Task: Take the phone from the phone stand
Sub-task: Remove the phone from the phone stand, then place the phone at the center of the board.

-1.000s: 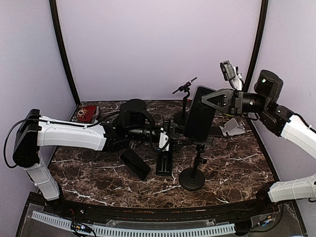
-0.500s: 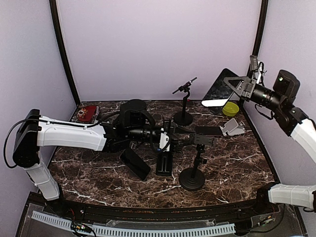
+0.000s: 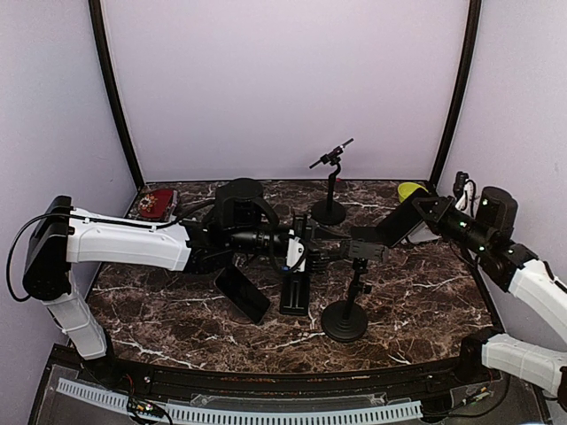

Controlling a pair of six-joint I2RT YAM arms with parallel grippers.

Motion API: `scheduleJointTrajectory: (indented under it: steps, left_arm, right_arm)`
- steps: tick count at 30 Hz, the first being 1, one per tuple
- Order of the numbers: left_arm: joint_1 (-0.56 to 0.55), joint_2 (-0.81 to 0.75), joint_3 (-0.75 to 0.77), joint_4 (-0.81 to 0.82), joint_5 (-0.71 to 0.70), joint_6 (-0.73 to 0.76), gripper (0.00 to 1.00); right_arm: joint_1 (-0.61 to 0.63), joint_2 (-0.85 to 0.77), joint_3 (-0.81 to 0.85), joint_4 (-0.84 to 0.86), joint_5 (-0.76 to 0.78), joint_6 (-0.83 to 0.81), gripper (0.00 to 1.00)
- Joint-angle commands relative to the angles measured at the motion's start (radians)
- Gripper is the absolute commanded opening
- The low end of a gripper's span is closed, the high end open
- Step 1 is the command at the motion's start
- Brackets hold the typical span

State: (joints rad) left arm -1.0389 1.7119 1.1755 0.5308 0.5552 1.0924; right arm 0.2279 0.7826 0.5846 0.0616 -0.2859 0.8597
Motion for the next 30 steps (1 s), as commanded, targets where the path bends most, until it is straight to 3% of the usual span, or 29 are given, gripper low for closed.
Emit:
scheduleJointTrajectory:
  steps: [1, 4, 5, 12, 30]
  left_arm:
    - [-0.001, -0.011, -0.022, -0.01, -0.035, 0.014, 0.0]
    - [-0.001, -0.008, -0.018, -0.01, -0.034, 0.012, 0.0]
    - [-0.001, -0.007, -0.019, -0.01, -0.034, 0.012, 0.0]
    - [-0.001, -0.003, -0.019, -0.011, -0.034, 0.011, 0.0]
    - [-0.001, -0.009, -0.027, -0.015, -0.039, 0.012, 0.0]
  right_arm:
    - [-0.004, -0.026, -0.113, 0.199, 0.087, 0.111, 0.0]
    - [-0.002, -0.026, -0.205, 0.273, 0.087, 0.111, 0.0]
    - [-0.002, -0.027, -0.231, 0.285, 0.16, 0.205, 0.0]
    - [0.026, 0.008, -0.365, 0.413, 0.267, 0.27, 0.02]
    - [0.161, 0.343, -0.37, 0.621, 0.506, 0.394, 0.11]
